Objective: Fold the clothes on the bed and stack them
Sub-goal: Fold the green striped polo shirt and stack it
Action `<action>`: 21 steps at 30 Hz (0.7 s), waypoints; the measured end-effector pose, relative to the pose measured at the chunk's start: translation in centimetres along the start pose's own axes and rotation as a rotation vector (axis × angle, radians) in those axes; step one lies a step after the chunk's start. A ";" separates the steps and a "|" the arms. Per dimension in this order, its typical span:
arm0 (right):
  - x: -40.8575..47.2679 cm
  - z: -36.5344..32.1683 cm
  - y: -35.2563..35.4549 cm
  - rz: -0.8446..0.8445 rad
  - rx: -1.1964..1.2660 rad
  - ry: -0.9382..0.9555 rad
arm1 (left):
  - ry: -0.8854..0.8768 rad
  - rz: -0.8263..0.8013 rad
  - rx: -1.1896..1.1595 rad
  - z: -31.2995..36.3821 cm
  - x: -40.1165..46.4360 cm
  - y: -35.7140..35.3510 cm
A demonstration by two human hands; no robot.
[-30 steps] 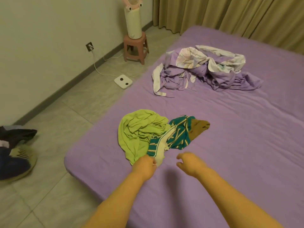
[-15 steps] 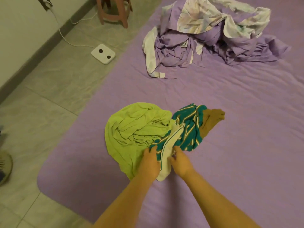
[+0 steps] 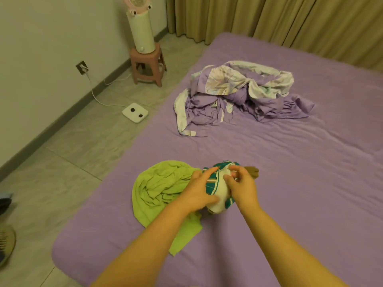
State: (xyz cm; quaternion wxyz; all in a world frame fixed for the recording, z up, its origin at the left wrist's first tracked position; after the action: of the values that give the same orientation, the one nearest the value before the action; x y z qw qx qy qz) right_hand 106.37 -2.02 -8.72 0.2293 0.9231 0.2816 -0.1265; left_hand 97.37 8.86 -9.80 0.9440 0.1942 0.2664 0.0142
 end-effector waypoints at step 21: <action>-18.9 -12.1 22.7 -0.094 -0.196 0.514 | -0.501 0.403 0.336 33.0 -19.2 -1.4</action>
State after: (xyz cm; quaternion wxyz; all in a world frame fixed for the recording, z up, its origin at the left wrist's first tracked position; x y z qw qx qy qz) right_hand 105.46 -21.51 16.58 0.2323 0.8844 0.3837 0.1294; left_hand 97.57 -6.81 25.08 0.9131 0.3928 -0.0180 0.1078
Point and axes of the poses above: each hand's wrist, its own x-axis towards the middle knuckle, its own y-axis out of the back of the hand, z = x × y, the point moved 7 cm from there along x, towards the middle knuckle, and after that the axes turned 9 degrees about -z, right-handed, at the moved point
